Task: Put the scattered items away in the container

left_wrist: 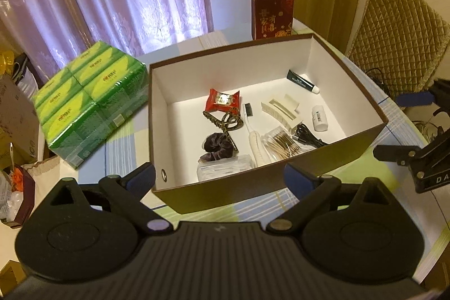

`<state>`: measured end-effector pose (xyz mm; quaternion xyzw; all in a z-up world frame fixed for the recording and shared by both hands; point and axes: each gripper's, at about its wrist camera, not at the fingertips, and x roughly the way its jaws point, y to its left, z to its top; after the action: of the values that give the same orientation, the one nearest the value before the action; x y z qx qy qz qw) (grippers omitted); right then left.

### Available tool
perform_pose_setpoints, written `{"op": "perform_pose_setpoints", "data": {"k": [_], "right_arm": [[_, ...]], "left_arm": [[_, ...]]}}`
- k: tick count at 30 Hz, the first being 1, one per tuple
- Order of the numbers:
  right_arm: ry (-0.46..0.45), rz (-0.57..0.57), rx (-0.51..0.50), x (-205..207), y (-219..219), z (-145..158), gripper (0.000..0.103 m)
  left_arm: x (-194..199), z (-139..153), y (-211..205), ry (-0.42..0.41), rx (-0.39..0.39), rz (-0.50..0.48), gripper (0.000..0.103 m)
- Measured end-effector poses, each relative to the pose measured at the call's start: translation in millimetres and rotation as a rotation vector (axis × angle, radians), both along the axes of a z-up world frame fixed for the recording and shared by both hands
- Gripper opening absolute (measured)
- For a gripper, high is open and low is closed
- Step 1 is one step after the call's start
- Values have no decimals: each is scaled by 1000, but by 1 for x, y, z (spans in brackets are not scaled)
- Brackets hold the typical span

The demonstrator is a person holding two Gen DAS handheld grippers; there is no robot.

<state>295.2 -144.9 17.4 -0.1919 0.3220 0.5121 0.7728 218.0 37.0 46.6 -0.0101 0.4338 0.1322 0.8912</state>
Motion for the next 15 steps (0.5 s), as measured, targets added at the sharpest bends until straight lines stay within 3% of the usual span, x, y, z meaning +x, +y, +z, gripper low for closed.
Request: {"op": "perform_pose_setpoints", "data": {"k": [9, 15], "right_arm": [[4, -126, 43, -40, -12, 10, 101], [-43, -145, 48, -75, -12, 9, 101]], "left_arm": [[-38, 12, 0, -63, -12, 27, 98], [-67, 10, -2, -92, -20, 63, 102]]}}
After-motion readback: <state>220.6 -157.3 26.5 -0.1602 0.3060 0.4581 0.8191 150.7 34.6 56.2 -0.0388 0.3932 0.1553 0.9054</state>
